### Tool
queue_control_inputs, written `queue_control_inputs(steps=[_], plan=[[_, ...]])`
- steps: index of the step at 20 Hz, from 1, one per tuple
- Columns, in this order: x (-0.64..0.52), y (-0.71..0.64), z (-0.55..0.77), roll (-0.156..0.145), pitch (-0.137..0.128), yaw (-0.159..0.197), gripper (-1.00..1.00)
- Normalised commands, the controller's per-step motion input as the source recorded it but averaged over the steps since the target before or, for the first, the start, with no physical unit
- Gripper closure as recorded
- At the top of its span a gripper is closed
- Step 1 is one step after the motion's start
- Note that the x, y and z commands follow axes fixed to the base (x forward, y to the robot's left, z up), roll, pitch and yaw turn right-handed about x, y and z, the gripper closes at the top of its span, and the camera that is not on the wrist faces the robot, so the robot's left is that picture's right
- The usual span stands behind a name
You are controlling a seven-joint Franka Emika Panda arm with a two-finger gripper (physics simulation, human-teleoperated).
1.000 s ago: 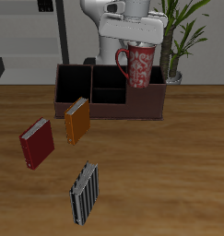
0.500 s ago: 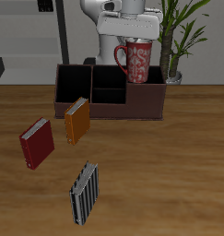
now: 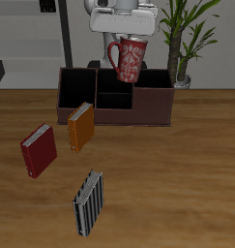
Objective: Place the red mug into the back desk caddy's right compartment and place the orange book into the back desk caddy's back compartment and place the red book into the back desk caddy's front compartment
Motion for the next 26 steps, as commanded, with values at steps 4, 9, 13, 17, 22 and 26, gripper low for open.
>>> queue_control_inputs(steps=[4,9,13,17,22,26], plan=[[-0.15,-0.39,0.04,-0.020,0.021,0.040,1.00],[-0.27,-0.25,0.14,-0.019,-0.033,-0.018,1.00],[-0.28,-0.07,0.09,0.010,-0.022,-0.009,1.00],[-0.39,-0.03,0.06,0.027,-0.029,-0.009,1.00],[-0.39,-0.16,0.16,0.023,-0.030,-0.021,1.00],[-0.19,-0.36,0.23,-0.007,0.018,-0.071,1.00]])
